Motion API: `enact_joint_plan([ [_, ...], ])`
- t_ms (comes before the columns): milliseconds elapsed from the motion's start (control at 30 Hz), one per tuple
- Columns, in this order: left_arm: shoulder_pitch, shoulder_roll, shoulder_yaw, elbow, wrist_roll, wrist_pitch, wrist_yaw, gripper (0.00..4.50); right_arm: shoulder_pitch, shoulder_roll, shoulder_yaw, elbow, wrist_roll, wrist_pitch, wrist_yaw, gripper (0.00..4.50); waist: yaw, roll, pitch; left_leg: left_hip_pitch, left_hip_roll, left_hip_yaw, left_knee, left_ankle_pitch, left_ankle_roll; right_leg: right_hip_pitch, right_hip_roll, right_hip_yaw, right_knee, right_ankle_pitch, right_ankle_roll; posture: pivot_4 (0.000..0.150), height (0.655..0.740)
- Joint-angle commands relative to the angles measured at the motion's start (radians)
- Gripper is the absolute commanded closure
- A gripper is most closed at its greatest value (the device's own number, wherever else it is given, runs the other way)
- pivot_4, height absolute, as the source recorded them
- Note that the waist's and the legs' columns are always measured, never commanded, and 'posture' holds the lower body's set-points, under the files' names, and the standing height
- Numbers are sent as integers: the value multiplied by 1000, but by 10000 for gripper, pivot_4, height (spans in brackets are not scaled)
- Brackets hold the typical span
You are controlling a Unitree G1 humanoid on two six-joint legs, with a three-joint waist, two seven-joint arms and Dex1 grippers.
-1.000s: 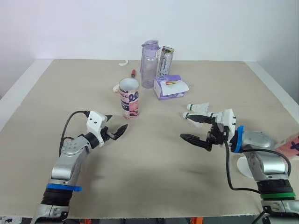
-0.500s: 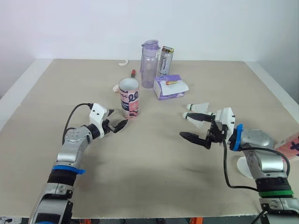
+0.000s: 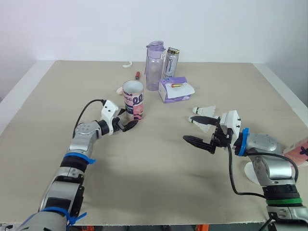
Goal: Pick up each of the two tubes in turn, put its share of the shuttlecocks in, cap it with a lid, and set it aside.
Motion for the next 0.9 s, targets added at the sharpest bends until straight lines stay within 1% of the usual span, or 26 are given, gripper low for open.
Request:
enact_joint_plan([
  [33, -68, -6, 9, 85, 21, -69, -12, 0, 9, -11, -23, -54, 16, 7, -12, 1375, 0, 0, 0, 0, 0, 0, 0, 0, 0, 0, 0, 0, 0, 0, 0, 1500, 7400],
  [533, -237, -62, 30, 353, 60, -168, 27, 0, 57, -19, -45, -141, 27, 47, -56, 1375, 4, 0, 0, -2, -1, -3, 0, 0, 0, -1, 0, -2, 0, 0, 0, 1500, 7400],
  [700, -270, -75, 43, 398, 60, -180, 34, 0, 82, -22, -55, -171, 34, 56, -73, 1375, 4, 0, 0, -3, -1, -3, 0, 0, 0, -1, 0, -2, 0, 0, 0, 1500, 7400],
  [900, -274, -88, 59, 424, 56, -219, 14, 0, 105, -30, -65, -198, 40, 63, -92, 1375, 4, 0, 0, -4, -1, -5, 1, 0, 0, -1, 0, -4, 0, 0, 0, 1500, 7400],
])
